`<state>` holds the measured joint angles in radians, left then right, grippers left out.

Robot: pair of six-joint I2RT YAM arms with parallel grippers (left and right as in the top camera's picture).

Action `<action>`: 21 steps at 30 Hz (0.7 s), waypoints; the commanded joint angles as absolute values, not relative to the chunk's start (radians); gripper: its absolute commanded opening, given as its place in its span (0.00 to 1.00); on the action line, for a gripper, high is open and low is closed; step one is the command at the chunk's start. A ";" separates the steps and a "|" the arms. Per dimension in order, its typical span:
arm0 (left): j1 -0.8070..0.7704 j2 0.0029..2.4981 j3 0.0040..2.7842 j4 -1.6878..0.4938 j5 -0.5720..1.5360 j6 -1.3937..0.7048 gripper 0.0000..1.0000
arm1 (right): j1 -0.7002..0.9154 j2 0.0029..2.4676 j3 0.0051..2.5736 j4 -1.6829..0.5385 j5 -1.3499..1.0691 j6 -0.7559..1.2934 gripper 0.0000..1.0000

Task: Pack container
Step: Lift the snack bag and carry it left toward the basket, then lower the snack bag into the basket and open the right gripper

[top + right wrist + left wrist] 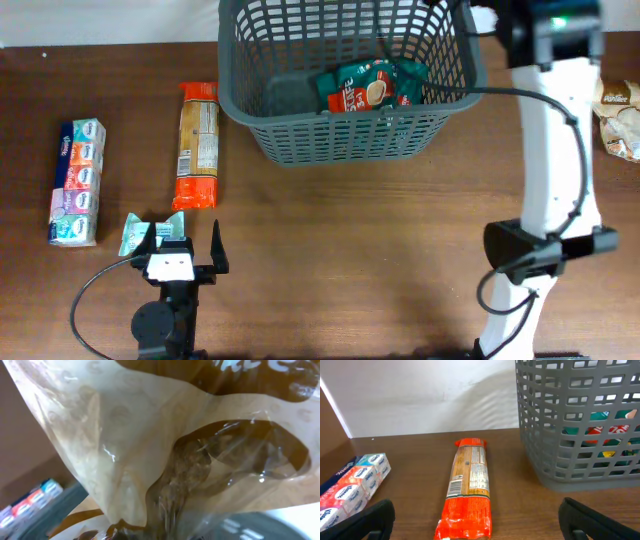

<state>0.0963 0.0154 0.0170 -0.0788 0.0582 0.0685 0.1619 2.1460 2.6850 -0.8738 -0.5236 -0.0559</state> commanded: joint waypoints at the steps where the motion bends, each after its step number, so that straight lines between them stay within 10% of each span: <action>1: 0.091 0.006 0.008 -0.076 0.052 0.084 0.99 | 0.176 2.217 2.652 -0.882 -0.448 -0.051 0.04; 21: 0.091 0.006 0.009 -0.076 0.052 0.084 0.99 | 0.176 2.298 2.525 -1.154 -0.199 -0.043 0.04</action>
<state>0.0963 0.0154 0.0170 -0.0788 0.0586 0.0685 0.1764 2.3127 2.5408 -1.1339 -0.2352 -0.0513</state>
